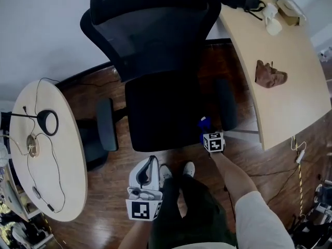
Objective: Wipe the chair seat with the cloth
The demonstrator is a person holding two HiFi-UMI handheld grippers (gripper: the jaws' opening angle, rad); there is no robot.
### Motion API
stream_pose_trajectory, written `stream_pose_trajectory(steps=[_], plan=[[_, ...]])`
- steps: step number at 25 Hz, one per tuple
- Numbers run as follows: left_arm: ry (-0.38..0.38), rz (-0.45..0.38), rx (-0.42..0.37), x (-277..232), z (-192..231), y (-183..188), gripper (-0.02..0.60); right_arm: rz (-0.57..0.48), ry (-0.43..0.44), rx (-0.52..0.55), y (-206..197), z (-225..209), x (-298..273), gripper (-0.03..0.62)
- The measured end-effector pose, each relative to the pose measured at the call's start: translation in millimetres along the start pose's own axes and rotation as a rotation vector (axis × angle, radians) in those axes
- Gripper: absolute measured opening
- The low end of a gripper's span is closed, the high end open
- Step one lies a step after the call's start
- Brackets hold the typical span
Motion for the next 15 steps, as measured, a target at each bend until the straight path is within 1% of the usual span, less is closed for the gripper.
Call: stream_pose_trajectory(steps=[1,2,3,5,6,8,10,11,12,13,15], plan=[[-0.006,0.073,-0.032,0,7,24,0.032,-0.061,0.043,-0.015,34,30,32,0.094],[-0.005,0.125,-0.062,2,11,42,0.032,-0.139,0.076,-0.021,66,54,68,0.095],[0.005,0.129,-0.078,5,11,56,0.032,-0.249,0.101,-0.012,96,70,105,0.094],[0.018,0.123,-0.108,17,0,81,0.032,-0.534,0.136,0.037,154,93,190,0.094],[0.017,0.095,-0.129,25,-8,104,0.032,-0.658,0.146,0.06,185,108,247,0.095],[0.021,-0.015,-0.167,40,-29,174,0.032,-0.823,0.148,0.081,240,143,384,0.095],[0.036,-0.136,-0.187,56,-52,249,0.032,-1.014,0.135,0.109,279,171,516,0.095],[0.046,-0.172,-0.191,64,-61,280,0.032,-1.107,0.131,0.131,293,183,570,0.095],[0.054,-0.19,-0.194,73,-66,306,0.032,-1.17,0.132,0.154,303,193,615,0.095],[0.061,-0.19,-0.197,82,-70,326,0.032,-1.208,0.133,0.173,308,202,653,0.095],[0.076,-0.135,-0.206,106,-75,351,0.032,-1.253,0.116,0.233,304,218,705,0.095]])
Point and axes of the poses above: the fingertips, and each gripper's own axes: x backward along the fingers, z to its left, y out of its top, the point moved 7 cm from there along x, backward along the fingers, and after that the axes turned 2 degrees about x, right-handed, at the moved point
